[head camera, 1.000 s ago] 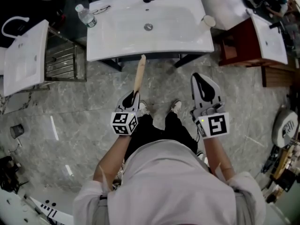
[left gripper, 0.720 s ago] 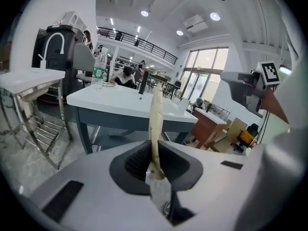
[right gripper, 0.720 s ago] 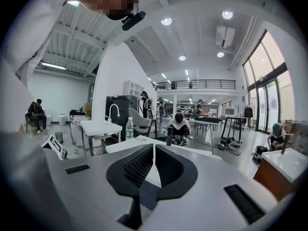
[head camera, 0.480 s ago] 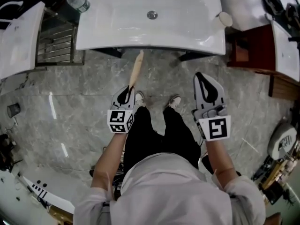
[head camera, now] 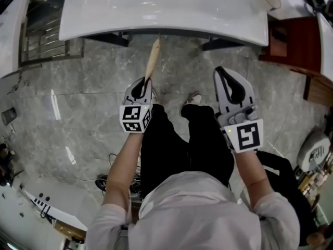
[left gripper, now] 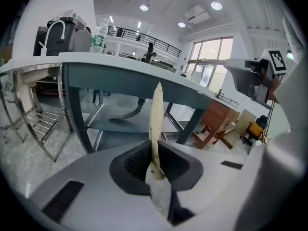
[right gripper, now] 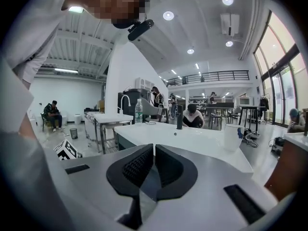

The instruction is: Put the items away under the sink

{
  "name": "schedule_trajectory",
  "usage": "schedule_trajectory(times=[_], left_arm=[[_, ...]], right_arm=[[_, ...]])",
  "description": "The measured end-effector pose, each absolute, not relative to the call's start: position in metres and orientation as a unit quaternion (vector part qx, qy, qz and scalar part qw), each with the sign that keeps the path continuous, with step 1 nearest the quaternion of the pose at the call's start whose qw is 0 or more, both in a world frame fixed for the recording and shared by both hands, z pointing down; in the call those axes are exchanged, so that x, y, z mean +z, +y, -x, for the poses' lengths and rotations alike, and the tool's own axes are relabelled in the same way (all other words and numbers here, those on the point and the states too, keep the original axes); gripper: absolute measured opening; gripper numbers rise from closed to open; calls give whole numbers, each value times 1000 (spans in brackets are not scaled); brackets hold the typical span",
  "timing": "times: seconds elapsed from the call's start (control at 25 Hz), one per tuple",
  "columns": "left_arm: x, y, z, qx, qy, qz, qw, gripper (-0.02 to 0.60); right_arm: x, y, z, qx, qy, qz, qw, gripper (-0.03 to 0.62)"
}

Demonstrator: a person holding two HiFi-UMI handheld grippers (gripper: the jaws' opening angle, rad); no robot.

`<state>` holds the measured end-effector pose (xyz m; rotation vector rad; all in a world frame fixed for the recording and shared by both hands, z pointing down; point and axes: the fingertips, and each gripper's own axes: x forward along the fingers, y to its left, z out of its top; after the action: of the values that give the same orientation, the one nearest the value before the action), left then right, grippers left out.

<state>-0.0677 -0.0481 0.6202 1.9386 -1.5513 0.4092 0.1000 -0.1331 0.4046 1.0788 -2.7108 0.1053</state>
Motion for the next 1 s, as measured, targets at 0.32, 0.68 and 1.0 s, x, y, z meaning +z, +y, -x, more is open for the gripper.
schedule_trajectory(times=[0.32, 0.68, 1.0], left_arm=[[681, -74, 78, 164, -593, -726, 307, 38], [739, -101, 76, 173, -571, -742, 306, 37], [767, -148, 75, 171, -566, -753, 290, 37]], right_arm=[[467, -133, -102, 27, -921, -369, 118, 40], [521, -142, -89, 24, -919, -379, 108, 38], [556, -152, -97, 24, -911, -397, 109, 40]])
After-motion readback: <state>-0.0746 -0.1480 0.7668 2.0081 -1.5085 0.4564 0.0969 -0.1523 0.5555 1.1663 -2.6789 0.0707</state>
